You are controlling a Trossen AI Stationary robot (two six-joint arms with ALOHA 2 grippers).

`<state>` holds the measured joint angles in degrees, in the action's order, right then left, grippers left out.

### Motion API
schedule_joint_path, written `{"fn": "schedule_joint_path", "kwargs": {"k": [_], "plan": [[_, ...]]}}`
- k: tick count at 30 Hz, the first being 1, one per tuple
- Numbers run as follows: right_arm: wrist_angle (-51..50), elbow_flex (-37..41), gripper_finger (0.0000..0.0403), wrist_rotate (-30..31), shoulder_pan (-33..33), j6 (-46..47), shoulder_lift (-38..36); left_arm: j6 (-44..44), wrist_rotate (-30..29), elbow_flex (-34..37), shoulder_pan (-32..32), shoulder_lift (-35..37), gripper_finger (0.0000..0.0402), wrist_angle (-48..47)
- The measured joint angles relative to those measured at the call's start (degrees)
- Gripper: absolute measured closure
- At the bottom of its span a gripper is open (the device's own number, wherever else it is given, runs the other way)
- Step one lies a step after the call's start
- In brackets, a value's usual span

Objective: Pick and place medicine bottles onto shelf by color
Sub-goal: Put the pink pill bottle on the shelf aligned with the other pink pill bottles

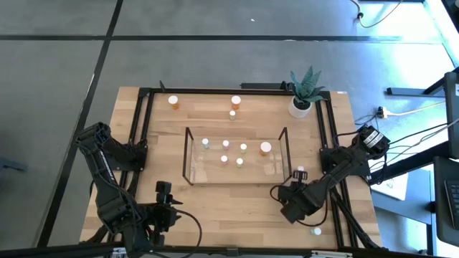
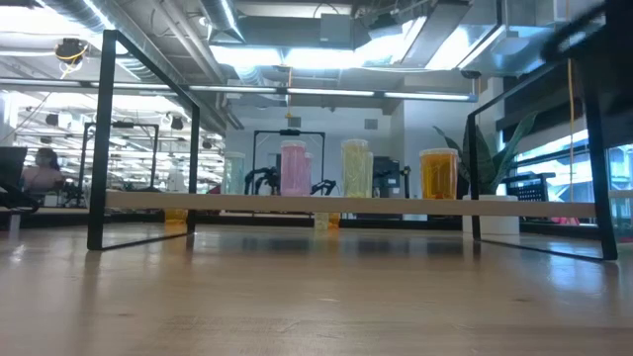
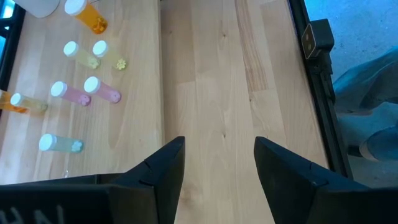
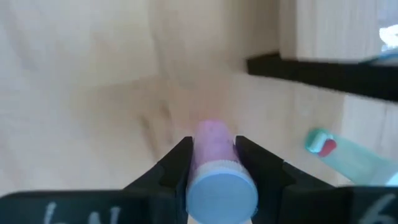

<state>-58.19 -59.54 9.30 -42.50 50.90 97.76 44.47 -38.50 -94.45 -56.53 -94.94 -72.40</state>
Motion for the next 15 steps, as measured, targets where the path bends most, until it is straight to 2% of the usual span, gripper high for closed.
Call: {"fn": "schedule_joint_path", "kwargs": {"k": [9, 15], "plan": [[-0.9, -10.0, 0.0293, -0.4, -2.2, 10.2, 0.0, 0.0, 0.0, 0.0, 0.0, 0.0, 0.0216, 0.0], [-1.2, -16.7, 0.0297, -0.3, -2.8, 13.5, 0.0, 0.0, 0.0, 0.0, 0.0, 0.0, 0.0216, 0.0]]}}
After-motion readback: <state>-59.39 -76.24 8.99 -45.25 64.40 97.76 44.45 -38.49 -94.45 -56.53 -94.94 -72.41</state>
